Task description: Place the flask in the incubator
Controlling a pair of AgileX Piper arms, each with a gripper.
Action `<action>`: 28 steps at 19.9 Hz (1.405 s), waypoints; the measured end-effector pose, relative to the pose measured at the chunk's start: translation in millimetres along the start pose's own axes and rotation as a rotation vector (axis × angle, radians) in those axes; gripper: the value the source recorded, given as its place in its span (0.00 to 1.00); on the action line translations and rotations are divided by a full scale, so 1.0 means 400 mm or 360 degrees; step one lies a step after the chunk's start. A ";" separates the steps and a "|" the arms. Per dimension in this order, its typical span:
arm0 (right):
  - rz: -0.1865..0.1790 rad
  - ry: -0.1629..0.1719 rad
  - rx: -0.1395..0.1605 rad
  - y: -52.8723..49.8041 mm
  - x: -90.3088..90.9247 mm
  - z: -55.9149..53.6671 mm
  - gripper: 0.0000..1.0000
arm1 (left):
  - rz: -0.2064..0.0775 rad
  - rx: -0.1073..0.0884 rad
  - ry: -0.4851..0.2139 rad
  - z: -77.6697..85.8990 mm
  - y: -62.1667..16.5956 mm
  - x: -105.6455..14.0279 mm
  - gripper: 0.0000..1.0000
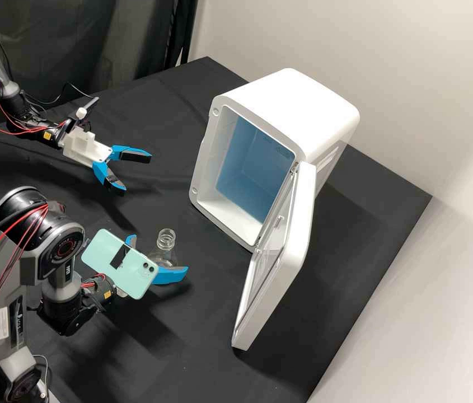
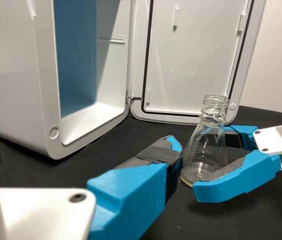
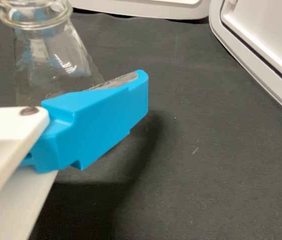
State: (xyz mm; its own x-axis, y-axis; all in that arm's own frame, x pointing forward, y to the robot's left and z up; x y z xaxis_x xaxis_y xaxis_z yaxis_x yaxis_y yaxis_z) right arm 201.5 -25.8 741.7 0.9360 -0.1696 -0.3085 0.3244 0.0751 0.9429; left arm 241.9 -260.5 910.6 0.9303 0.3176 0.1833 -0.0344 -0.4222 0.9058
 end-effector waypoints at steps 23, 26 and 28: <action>-0.0030 0.0011 -0.0009 -0.009 0.010 -0.004 1.00 | 0.0250 0.0058 -0.0066 0.088 0.115 -0.063 1.00; -0.0033 0.0011 -0.0010 -0.009 0.011 -0.004 1.00 | 0.0174 0.0042 -0.0106 0.098 0.084 -0.049 1.00; -0.0041 0.0004 -0.0009 -0.012 0.011 -0.002 1.00 | 0.0129 0.0040 -0.0123 0.098 0.067 -0.044 1.00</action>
State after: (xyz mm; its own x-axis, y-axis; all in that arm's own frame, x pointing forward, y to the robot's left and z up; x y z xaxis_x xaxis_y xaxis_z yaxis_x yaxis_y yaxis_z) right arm 204.4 -26.2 735.7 0.9276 -0.1693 -0.3331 0.3493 0.0765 0.9339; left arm 239.1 -310.8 916.7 0.9502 0.2159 0.2247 -0.1023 -0.4651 0.8793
